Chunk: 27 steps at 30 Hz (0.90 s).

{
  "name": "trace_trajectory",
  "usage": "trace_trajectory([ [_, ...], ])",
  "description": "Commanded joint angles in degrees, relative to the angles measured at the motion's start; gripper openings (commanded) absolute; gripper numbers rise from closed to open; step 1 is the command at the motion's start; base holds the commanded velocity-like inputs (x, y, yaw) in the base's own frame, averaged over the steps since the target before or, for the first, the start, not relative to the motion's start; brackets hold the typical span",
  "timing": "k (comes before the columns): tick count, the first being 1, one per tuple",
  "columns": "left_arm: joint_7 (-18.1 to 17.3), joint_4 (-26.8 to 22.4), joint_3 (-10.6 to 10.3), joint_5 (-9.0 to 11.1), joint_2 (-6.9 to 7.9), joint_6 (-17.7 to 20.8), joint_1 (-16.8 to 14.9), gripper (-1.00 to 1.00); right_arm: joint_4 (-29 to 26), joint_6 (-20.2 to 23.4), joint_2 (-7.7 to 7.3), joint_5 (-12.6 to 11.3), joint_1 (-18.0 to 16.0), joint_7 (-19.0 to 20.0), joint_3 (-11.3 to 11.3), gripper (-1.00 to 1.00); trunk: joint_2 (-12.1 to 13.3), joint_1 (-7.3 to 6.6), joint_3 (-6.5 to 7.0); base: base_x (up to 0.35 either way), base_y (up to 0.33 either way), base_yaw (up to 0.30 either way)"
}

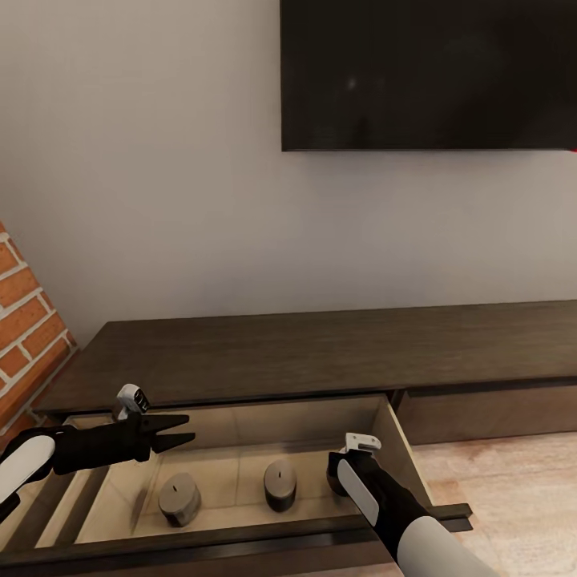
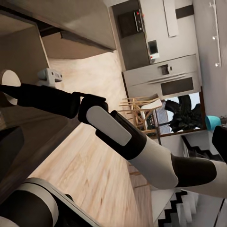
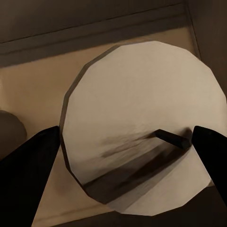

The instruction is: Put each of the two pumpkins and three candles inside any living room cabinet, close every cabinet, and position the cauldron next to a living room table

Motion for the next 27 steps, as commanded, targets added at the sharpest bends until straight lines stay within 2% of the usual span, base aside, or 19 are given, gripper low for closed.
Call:
trace_trajectory([
  [1,-0.20,0.00,-0.12,0.06,0.04,0.15,-0.05,1.00,-0.08,0.15,-0.04,-0.48,-0.04,-0.54,0.28,-1.00,-0.04,0.01,-0.27,0.000,0.000,0.000],
  [15,-0.20,-0.05,-0.15,0.06,0.04,0.15,-0.05,1.00,-0.08,0.19,-0.04,-0.42,-0.04,-0.58,0.28,-1.00,-0.22,0.37,-3.38,0.000,0.000,0.000],
  [20,-0.20,-0.02,-0.12,0.12,0.04,0.15,-0.04,1.00,-0.08,0.30,-0.04,-0.42,-0.04,-0.64,0.28,-1.00,-0.22,0.37,-3.38,0.000,0.000,0.000],
  [21,-0.20,-0.03,-0.10,0.13,0.04,0.15,-0.04,1.00,-0.08,0.31,-0.04,-0.42,-0.04,-0.64,0.28,1.00,-0.22,0.37,-3.38,0.000,0.000,0.000],
  [27,-0.20,0.03,-0.08,0.14,0.04,0.15,-0.04,1.00,-0.08,0.32,-0.04,-0.42,-0.04,-0.56,0.28,1.00,-0.22,0.37,-3.38,0.000,0.000,0.000],
])
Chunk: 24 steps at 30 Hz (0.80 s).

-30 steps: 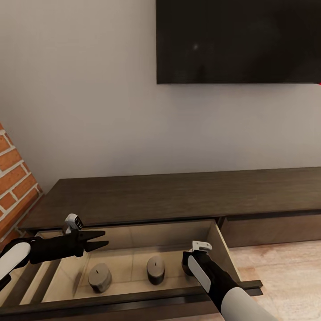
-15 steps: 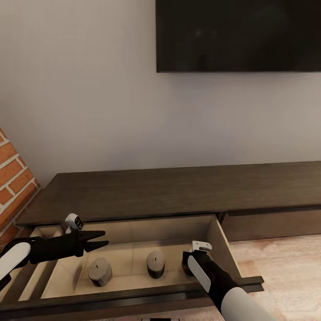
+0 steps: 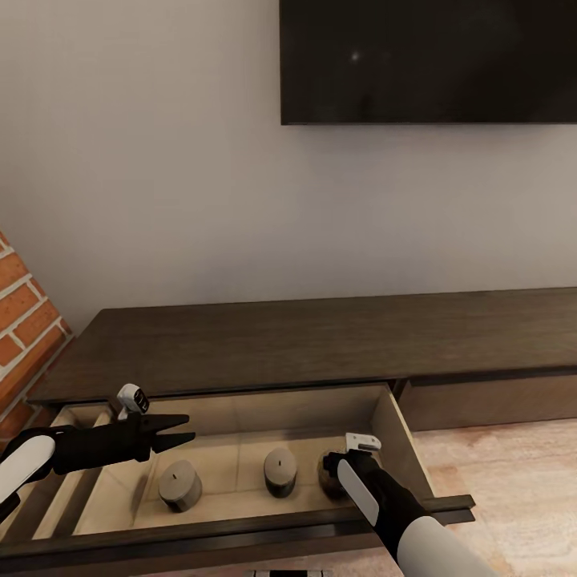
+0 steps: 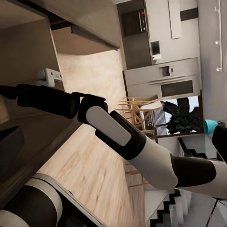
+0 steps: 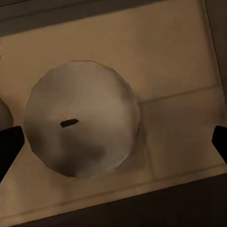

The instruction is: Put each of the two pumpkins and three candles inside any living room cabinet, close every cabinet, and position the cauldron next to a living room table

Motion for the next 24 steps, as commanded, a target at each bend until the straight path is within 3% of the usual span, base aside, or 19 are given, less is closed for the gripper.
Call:
trace_trajectory([
  [1,-0.20,0.04,-0.10,0.06,0.05,0.15,-0.06,1.00,-0.08,0.13,-0.04,-0.50,-0.04,-0.50,0.28,1.00,-0.02,-0.01,-0.05,0.000,0.000,0.000],
  [5,-0.20,0.11,-0.11,0.06,0.05,0.15,-0.06,1.00,-0.08,0.14,-0.04,-0.50,-0.04,-0.49,0.28,1.00,-0.02,-0.01,-0.05,0.000,0.000,0.000],
  [24,0.22,1.41,0.00,0.13,0.05,0.15,-0.13,1.00,-1.09,1.29,-0.13,-0.49,-0.04,0.11,0.20,1.00,0.23,-0.50,4.16,-0.002,0.000,0.000],
])
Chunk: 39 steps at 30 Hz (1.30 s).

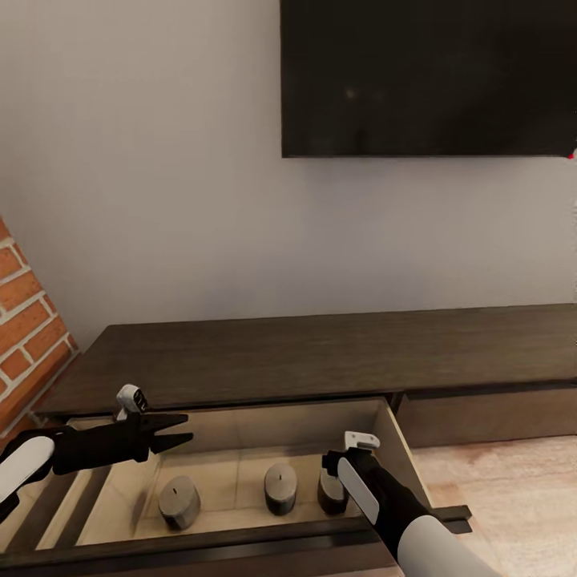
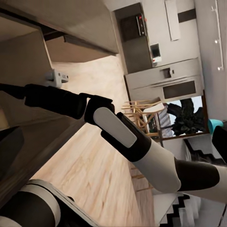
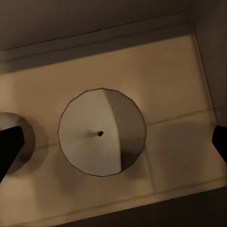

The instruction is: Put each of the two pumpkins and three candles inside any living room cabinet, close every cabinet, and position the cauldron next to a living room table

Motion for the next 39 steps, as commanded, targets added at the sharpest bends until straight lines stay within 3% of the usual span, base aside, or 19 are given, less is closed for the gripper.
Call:
trace_trajectory([
  [1,-0.20,0.08,-0.02,0.02,0.05,0.13,-0.06,1.00,-0.14,0.25,-0.04,-0.53,-0.04,-0.51,0.27,1.00,-0.01,-0.04,0.18,-0.136,0.000,0.000],
  [27,-0.19,0.34,0.34,-0.02,0.05,0.13,-0.06,1.00,-0.36,0.53,-0.01,-0.73,-0.07,0.47,0.26,1.00,0.34,-0.71,5.94,-0.102,0.005,0.000],
  [32,-0.19,0.34,0.34,0.03,0.05,0.13,-0.05,1.00,-0.38,0.49,-0.04,-2.43,-0.09,0.47,0.26,1.00,0.45,-0.86,7.04,-0.001,0.000,0.000],
  [39,-0.19,0.34,0.34,0.03,0.05,0.13,-0.07,1.00,-0.39,0.47,-0.04,-2.96,-0.11,0.47,0.26,1.00,3.26,-2.40,8.30,-0.054,0.008,0.000],
])
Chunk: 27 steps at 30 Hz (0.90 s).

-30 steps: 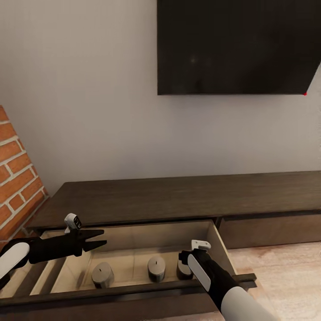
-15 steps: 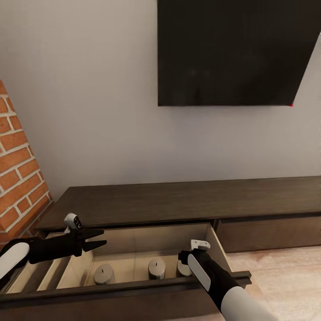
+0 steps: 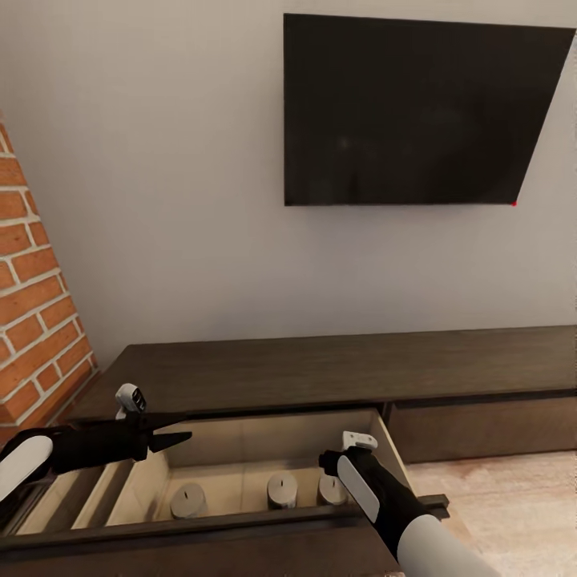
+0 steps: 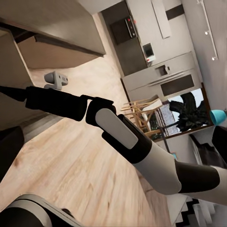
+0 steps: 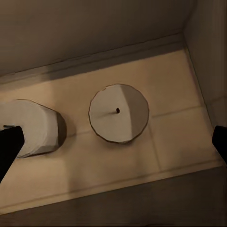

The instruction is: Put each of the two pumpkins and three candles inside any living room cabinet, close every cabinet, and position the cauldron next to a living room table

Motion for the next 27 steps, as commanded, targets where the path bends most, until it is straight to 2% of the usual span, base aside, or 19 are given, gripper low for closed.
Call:
trace_trajectory([
  [1,-0.22,0.04,-0.11,0.01,0.05,0.13,-0.06,1.00,-0.08,0.10,-0.04,-0.55,-0.03,-0.53,0.26,1.00,0.39,-0.26,0.13,-0.220,0.052,0.000],
  [27,-0.22,0.04,-0.15,-0.11,0.05,0.13,-0.06,1.00,-2.10,0.10,-0.11,-0.58,-0.02,-0.53,0.50,1.00,10.81,-5.97,4.79,-0.316,0.091,0.000],
])
